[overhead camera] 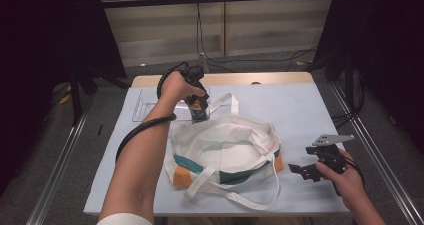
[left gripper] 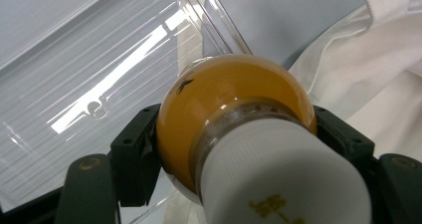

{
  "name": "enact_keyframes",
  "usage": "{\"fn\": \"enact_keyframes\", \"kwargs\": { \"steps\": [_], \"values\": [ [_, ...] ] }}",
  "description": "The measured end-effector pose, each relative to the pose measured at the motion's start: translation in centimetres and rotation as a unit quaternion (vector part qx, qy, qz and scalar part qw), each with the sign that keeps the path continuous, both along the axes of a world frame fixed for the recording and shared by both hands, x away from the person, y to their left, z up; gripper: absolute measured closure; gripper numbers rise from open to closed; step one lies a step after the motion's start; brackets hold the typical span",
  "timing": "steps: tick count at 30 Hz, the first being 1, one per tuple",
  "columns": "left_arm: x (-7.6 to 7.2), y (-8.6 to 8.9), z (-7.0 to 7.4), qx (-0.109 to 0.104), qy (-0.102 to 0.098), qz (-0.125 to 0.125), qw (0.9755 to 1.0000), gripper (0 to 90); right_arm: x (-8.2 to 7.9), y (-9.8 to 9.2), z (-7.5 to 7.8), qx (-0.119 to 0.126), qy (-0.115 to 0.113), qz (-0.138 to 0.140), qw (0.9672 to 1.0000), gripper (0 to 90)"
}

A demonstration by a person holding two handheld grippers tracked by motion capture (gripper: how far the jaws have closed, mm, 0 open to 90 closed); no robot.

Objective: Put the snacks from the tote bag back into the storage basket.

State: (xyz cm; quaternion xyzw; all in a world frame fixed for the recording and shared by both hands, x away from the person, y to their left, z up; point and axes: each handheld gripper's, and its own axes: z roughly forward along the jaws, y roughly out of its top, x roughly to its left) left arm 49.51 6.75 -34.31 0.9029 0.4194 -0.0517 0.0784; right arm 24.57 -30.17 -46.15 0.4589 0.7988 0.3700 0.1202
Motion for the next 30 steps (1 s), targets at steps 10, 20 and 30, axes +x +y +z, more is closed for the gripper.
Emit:
{"fn": "enact_keyframes", "kwargs": {
  "steps": [10,20,30],
  "values": [
    [0.09,0.01,-0.35,0.001,-0.003,-0.005,1.0000,29.7,0.02,-0.01,-0.02,0.000,0.001,0.000,1.0000,3.5],
    [0.12,0.01,-0.50,0.002,-0.001,-0.007,1.0000,29.7,0.03,0.05,-0.01,0.000,0.000,0.000,1.0000,3.5],
    [0.01,-0.03,-0.70,0.002,0.000,0.002,1.0000,29.7,0.03,0.05,0.00,0.000,0.000,0.000,1.0000,3.4]
  ]
}}
